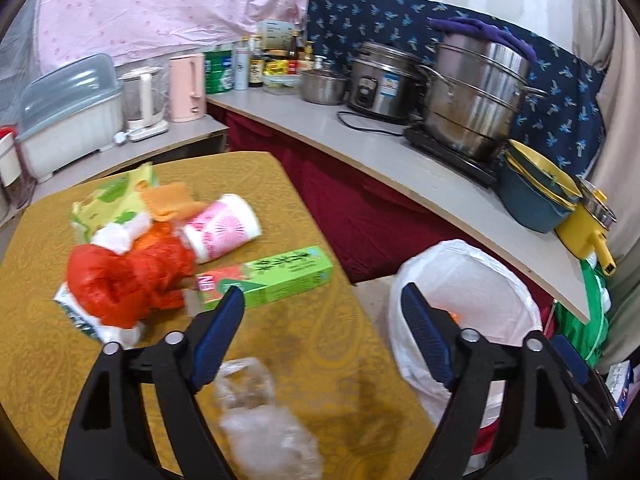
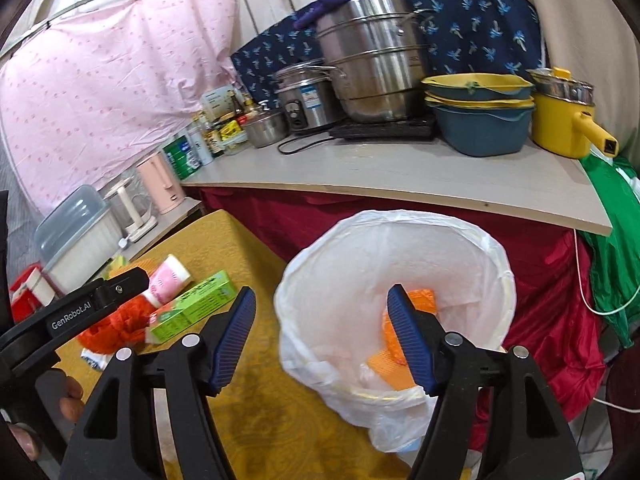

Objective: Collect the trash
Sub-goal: 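Return the right tool to the table and grasp the clear plastic bag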

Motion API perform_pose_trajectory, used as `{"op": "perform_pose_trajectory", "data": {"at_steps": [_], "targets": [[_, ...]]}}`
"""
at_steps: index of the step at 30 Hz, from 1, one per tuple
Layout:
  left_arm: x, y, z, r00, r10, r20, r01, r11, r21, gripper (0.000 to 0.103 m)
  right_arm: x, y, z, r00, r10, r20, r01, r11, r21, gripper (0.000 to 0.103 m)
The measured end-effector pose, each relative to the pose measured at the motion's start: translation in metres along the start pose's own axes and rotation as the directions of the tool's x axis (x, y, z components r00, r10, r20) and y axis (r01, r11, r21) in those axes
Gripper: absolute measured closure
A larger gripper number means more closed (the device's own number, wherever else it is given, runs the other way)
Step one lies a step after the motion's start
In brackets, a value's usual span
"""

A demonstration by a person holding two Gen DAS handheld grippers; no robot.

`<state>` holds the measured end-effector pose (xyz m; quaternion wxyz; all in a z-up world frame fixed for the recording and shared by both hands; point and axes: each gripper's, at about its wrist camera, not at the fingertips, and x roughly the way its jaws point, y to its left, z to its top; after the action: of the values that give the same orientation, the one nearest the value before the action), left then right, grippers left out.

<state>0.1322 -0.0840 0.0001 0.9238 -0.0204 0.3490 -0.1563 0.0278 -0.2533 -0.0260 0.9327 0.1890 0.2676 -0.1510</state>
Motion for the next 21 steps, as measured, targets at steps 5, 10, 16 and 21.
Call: {"op": "perform_pose_trajectory", "data": {"at_steps": [5, 10, 16, 21], "targets": [[-0.013, 0.039, -0.003, 0.999, 0.049, -0.012, -0.049, 0.997, -0.067, 0.024, -0.005, 0.029, -0.008, 0.999, 0.046, -0.018, -0.047, 0.998, -0.045, 0.034], [-0.024, 0.072, -0.014, 0.990, 0.138, -0.024, -0.139, 0.987, -0.085, 0.024, -0.007, 0.055, -0.017, 0.995, 0.087, -0.046, -0.090, 0.992, -0.086, 0.033], [-0.032, 0.108, -0.027, 0.983, 0.174, -0.056, -0.180, 0.976, -0.125, 0.024, -0.007, 0.084, -0.030, 0.988, 0.131, -0.086, -0.141, 0.982, -0.125, 0.030], [-0.039, 0.131, -0.036, 0.977, 0.202, -0.067, -0.210, 0.967, -0.146, 0.024, 0.003, 0.106, -0.051, 0.976, 0.154, -0.153, -0.178, 0.972, -0.151, 0.030]]}}
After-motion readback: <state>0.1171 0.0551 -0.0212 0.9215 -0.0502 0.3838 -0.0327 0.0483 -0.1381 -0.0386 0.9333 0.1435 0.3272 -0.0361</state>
